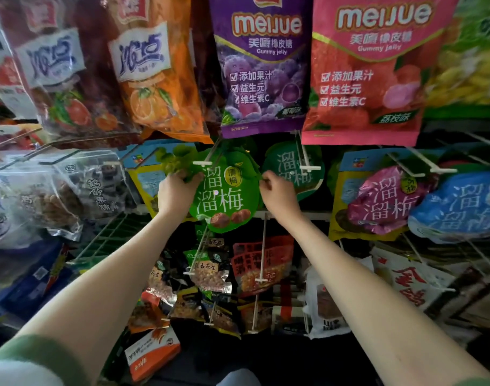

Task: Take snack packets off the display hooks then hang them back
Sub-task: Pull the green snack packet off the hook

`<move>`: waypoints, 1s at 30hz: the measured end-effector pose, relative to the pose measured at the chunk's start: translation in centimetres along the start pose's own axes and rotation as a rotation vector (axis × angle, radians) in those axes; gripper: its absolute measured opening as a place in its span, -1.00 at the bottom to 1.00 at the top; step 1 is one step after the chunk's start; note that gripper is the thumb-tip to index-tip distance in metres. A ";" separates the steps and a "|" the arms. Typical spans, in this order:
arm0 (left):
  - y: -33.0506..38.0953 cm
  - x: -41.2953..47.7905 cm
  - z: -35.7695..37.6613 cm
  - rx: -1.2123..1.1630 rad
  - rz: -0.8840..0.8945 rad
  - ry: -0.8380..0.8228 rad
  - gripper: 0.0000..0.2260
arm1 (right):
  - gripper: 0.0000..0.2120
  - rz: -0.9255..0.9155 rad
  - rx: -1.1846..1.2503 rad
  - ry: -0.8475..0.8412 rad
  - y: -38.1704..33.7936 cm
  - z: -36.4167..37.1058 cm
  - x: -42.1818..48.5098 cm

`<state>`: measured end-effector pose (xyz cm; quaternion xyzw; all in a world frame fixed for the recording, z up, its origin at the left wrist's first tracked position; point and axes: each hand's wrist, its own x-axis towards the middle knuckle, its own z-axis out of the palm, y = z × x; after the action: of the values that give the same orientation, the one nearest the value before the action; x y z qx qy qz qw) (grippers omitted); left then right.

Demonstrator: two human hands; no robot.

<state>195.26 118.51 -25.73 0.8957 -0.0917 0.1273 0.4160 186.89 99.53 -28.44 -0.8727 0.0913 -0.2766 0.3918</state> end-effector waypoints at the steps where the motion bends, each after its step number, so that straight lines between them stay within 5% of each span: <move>1: 0.3 0.2 0.1 0.057 0.014 0.013 -0.62 | -0.83 0.027 -0.030 -0.005 -0.1 -0.1 0.4; 9: 1.4 1.0 2.5 0.116 -0.035 0.026 -0.62 | -0.45 0.130 0.015 -0.254 -0.2 -1.5 -0.8; 13: 1.7 0.0 3.0 0.155 -0.096 0.058 -0.40 | -0.35 0.163 -0.014 -0.287 0.0 -1.8 -0.7; 17: 1.4 -2.4 3.8 0.193 0.163 0.141 -0.50 | -0.32 0.198 -0.019 -0.260 0.3 -1.4 -1.1; 26: 0.9 -3.1 6.8 0.310 0.377 -0.258 -0.30 | -0.13 0.314 0.185 -0.298 -0.8 -0.8 0.4; 30: 0.8 -2.3 6.8 0.313 0.349 -0.371 -0.19 | -0.20 0.357 0.254 -0.297 -1.8 1.1 1.0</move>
<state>193.86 112.90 -30.05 0.9277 -0.2980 0.0436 0.2206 188.21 101.03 -27.31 -0.8176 0.1496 -0.0811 0.5501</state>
